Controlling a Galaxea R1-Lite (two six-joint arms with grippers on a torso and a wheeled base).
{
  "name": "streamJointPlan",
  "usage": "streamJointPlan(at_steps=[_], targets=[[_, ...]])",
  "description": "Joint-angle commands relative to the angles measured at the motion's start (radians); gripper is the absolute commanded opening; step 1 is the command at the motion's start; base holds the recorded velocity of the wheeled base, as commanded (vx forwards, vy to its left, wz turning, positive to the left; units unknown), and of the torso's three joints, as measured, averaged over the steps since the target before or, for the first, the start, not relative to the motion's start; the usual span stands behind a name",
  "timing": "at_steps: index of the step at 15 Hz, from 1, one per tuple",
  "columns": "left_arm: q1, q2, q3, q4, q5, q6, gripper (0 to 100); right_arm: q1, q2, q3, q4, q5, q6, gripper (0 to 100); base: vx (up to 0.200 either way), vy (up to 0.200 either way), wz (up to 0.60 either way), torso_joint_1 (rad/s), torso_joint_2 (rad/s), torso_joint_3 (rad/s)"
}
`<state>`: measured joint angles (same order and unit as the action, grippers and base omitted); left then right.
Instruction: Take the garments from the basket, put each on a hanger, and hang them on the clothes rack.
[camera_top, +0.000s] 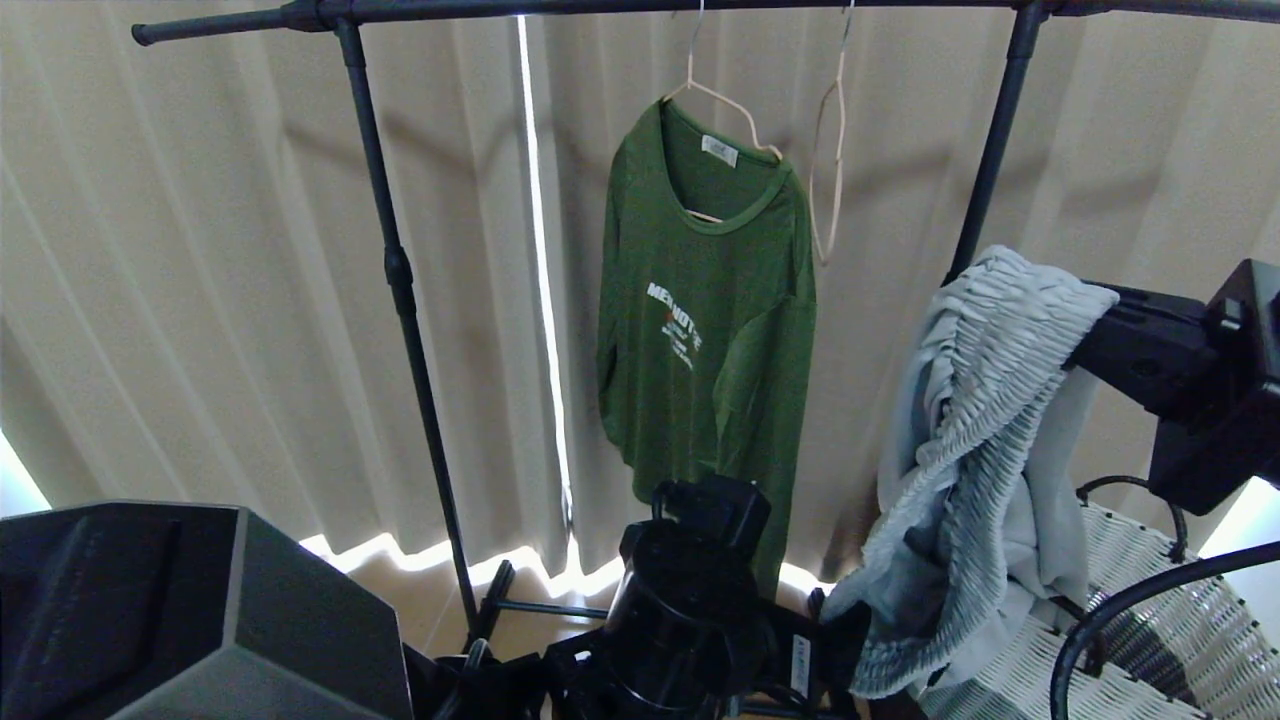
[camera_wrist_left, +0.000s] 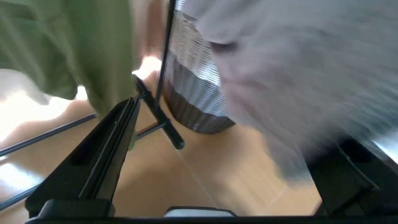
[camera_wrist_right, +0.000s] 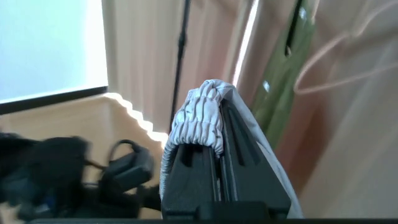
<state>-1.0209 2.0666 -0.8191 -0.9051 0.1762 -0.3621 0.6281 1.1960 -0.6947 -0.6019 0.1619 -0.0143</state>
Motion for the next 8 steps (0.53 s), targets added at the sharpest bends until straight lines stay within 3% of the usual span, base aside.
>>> streamJointPlan(at_steps=[1, 4, 5, 8], targets=[[0.013, 0.001, 0.002, 0.000, 0.000, 0.000, 100, 0.001, -0.013, -0.006, -0.001, 0.001, 0.005, 0, 0.000, 0.000, 0.00, 0.000, 0.00, 0.000], [0.030, 0.006, 0.011, 0.006, -0.001, 0.005, 100, 0.001, -0.016, -0.022, -0.009, 0.002, 0.036, 0, 0.000, 0.000, 0.00, 0.000, 0.00, 0.000], [0.030, 0.003, 0.020, 0.008, -0.001, 0.008, 0, 0.001, -0.016, -0.022, -0.007, 0.002, 0.036, 0, 0.000, 0.000, 0.00, 0.000, 0.00, 0.000], [0.027, -0.049, 0.104, 0.000, 0.003, 0.066, 0, -0.004, -0.013, -0.019, -0.006, 0.002, 0.036, 0, 0.000, 0.000, 0.00, 0.000, 0.00, 0.000]])
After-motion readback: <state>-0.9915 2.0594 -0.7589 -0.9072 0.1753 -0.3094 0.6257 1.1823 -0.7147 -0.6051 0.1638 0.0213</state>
